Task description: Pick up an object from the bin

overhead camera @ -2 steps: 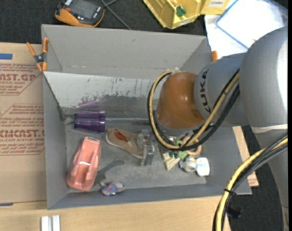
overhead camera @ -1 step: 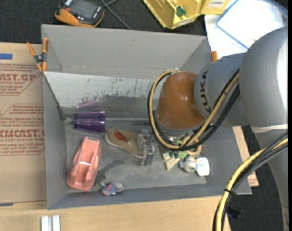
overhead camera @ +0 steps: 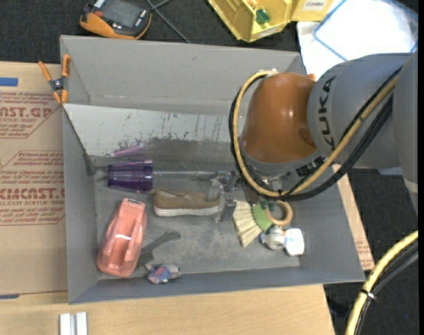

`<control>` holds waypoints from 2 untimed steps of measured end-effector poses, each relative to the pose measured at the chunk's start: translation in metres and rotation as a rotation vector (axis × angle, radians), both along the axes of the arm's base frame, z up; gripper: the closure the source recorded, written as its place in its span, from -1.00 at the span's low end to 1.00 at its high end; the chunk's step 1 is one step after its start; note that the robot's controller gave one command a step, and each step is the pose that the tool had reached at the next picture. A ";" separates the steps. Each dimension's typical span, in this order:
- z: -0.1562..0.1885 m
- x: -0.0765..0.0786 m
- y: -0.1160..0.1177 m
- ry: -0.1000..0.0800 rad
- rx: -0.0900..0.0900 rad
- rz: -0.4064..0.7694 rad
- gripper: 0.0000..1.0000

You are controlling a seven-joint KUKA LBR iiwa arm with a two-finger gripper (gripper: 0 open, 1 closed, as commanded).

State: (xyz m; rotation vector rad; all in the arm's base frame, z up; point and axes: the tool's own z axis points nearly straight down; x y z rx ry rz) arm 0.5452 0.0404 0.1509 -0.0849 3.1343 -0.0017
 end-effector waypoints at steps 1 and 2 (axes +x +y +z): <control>-0.037 -0.004 -0.001 -0.005 -0.001 0.003 1.00; 0.035 -0.013 0.001 0.000 0.000 -0.015 1.00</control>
Offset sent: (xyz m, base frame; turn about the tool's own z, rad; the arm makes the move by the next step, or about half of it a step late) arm -0.0169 0.0016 0.0861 0.0265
